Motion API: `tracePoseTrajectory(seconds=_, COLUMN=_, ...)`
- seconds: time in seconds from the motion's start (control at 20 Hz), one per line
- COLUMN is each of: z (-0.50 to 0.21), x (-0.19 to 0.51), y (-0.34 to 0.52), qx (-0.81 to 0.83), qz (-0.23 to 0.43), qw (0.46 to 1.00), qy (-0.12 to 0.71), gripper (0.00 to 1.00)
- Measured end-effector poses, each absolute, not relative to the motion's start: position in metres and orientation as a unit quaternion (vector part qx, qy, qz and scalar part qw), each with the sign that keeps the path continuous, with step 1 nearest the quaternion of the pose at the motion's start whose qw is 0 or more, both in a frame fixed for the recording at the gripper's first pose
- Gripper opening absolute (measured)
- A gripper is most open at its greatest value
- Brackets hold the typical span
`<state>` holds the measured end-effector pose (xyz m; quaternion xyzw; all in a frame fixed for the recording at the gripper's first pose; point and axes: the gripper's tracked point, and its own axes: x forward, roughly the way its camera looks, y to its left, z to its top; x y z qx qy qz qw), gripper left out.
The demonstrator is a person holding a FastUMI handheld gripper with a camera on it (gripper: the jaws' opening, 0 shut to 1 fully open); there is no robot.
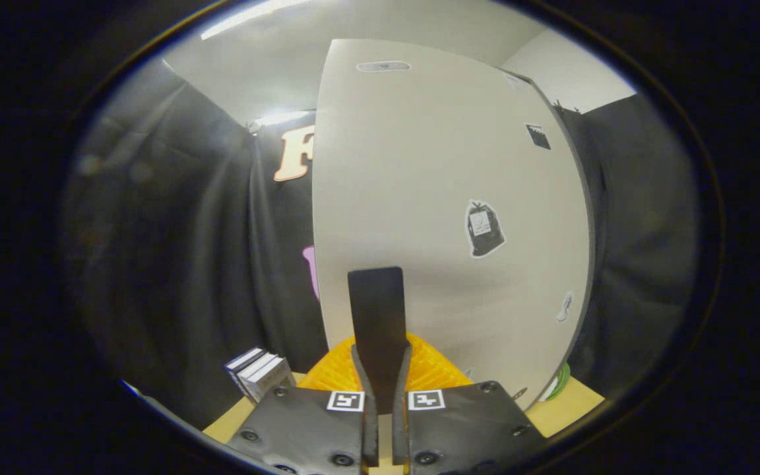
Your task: Open the shoe cabinet door, grab the shoes and put them into the shoe cabinet, then close the shoe cabinet door.
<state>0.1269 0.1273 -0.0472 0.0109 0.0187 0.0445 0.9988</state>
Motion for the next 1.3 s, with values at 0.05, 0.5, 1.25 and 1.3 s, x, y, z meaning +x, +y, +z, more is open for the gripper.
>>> tracePoseTrajectory(seconds=0.05, z=-0.046, x=0.119, y=0.124, qx=0.012, qz=0.055, qw=0.998, qy=0.021, gripper=0.1)
tracePoseTrajectory(seconds=0.5, z=-0.04, x=0.048, y=0.069, qx=0.012, qz=0.15, qw=0.988, qy=0.038, gripper=0.1)
tracePoseTrajectory(seconds=1.25, z=-0.03, x=-0.019, y=-0.071, qx=-0.006, qz=0.081, qw=0.996, qy=0.04, gripper=0.08)
tracePoseTrajectory(seconds=1.3, z=-0.031, x=-0.021, y=-0.079, qx=-0.01, qz=0.073, qw=0.996, qy=0.04, gripper=0.08)
